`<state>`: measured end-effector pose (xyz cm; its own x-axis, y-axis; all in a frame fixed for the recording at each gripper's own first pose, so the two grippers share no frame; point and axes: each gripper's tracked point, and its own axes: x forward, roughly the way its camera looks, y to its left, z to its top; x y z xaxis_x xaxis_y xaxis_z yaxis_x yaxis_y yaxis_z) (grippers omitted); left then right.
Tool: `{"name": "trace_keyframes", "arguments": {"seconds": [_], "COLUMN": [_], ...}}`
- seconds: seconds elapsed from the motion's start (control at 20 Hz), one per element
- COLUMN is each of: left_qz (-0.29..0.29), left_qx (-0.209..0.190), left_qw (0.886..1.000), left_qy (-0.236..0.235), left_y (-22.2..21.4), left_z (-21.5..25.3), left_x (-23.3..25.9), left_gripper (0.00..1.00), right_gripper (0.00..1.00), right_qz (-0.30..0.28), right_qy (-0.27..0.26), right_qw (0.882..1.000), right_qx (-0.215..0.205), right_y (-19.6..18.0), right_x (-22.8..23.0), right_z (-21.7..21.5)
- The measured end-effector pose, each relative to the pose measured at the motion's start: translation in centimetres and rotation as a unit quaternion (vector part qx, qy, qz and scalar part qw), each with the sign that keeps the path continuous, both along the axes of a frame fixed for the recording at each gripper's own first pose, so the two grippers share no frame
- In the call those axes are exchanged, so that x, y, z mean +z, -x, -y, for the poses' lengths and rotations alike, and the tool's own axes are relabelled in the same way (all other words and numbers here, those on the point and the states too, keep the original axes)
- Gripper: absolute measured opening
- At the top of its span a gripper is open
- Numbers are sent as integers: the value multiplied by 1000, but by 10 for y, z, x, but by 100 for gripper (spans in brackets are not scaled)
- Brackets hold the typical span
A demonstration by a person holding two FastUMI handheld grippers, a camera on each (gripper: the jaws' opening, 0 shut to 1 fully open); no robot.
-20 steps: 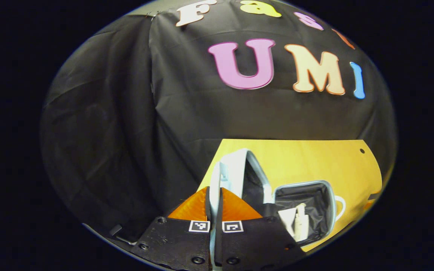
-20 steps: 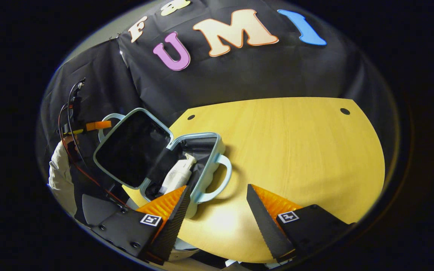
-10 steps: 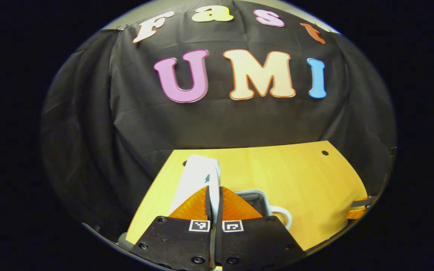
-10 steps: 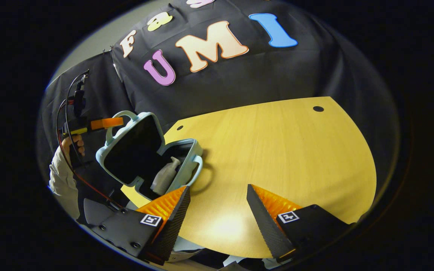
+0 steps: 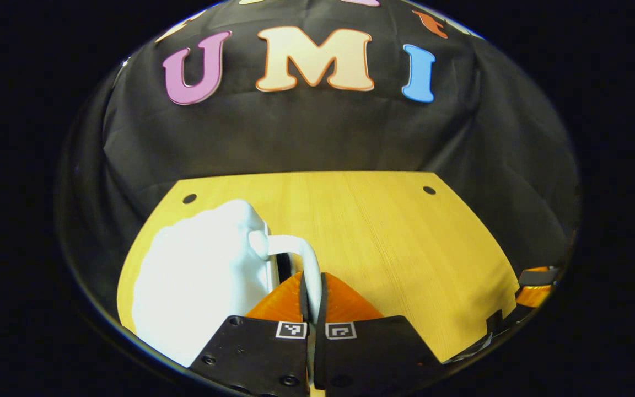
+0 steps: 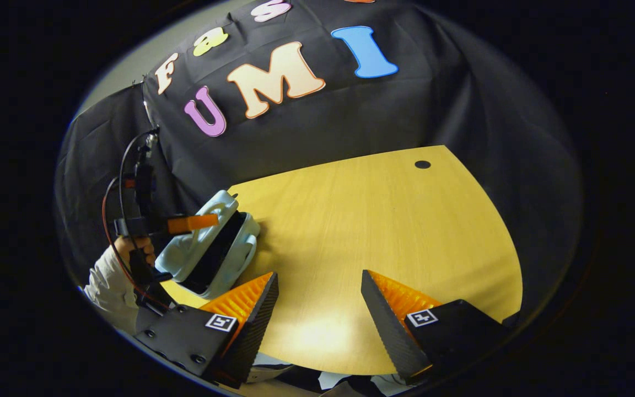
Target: First open the suitcase, pack the skin care products into it, and then close the suitcase.
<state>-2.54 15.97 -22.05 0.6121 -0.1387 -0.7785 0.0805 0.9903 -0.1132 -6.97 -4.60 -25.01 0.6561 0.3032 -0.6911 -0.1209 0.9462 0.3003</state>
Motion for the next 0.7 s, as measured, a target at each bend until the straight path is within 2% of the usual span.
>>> {"name": "trace_keyframes", "arguments": {"seconds": [0.15,0.3,0.4,0.45,0.5,0.6,0.65,0.7], "left_qz": [-27,-4,76,120,162,235,270,304], "left_qx": [2,-7,8,19,29,53,63,70], "left_qw": [1000,1000,996,991,985,969,959,948], "left_qy": [10,-26,-48,-48,-46,-55,-63,-70], "left_y": [9,6,-11,-18,-21,-21,-17,-12], "left_z": [4,1,4,14,24,34,39,46], "left_x": [-19,-18,17,43,78,142,174,203], "left_gripper": [0,0,16,29,47,83,98,98], "right_gripper": [96,96,96,96,96,97,98,98], "right_qz": [7,33,87,121,157,237,276,313], "right_qy": [4,2,1,7,15,35,48,62], "right_qw": [1000,999,996,992,987,970,959,947], "right_qx": [-18,-32,-36,-39,-41,-43,-39,-35], "right_y": [-4,-9,-17,-22,-27,-38,-45,-48], "right_x": [8,29,59,76,93,131,147,165], "right_z": [10,18,26,31,35,35,25,22]}}
